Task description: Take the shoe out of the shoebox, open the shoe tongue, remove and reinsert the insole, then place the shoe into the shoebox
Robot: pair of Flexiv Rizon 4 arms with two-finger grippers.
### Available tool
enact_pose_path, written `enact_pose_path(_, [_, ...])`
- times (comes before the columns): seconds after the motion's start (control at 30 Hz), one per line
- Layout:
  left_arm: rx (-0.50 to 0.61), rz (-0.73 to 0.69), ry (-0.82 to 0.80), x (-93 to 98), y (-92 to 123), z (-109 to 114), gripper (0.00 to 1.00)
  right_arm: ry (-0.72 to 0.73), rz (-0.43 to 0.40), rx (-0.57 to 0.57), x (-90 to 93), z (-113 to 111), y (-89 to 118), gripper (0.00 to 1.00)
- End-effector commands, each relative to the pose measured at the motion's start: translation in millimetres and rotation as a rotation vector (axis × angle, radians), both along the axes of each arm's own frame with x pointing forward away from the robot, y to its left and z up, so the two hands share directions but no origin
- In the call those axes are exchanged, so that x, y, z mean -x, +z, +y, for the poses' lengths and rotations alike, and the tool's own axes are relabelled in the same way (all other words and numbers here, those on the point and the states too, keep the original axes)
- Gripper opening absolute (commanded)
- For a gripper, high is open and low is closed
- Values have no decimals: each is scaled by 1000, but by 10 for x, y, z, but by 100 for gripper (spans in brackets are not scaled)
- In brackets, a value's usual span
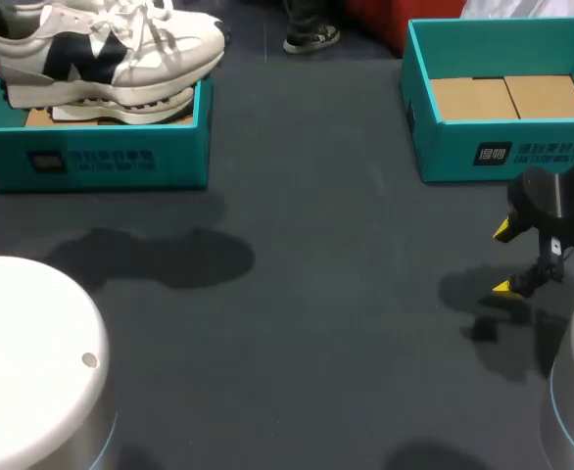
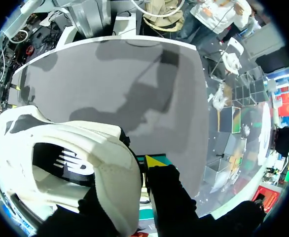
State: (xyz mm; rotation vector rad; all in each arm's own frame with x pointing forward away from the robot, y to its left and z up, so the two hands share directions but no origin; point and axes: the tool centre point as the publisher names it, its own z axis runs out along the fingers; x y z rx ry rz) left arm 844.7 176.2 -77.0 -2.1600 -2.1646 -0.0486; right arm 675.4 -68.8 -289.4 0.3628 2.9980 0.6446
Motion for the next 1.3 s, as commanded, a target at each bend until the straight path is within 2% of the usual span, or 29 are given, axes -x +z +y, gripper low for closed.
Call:
enact_pose_path(0.03, [-15, -44, -18, 270, -87, -203, 0, 0, -3, 1, 18, -2, -3, 100])
enact_pose_path(0.1, [-16, -28, -35, 386, -116, -330, 0, 0, -3, 1, 18, -2, -3, 100])
enact_pose_path(0.53, [-16, -28, -35, 386, -116, -330, 0, 0, -3, 1, 18, -2, -3, 100])
enact_pose_path(0.8, [-44, -37, -66, 885, -394, -741, 0, 0, -3, 1, 18, -2, -3, 100])
enact_pose_path(1.2, [-56, 44, -75, 1348, -978, -1401, 0, 0, -3, 1, 18, -2, -3, 100])
enact_pose_path(1.3, [-56, 44, -75, 1348, -978, -1401, 0, 0, -3, 1, 18, -2, -3, 100])
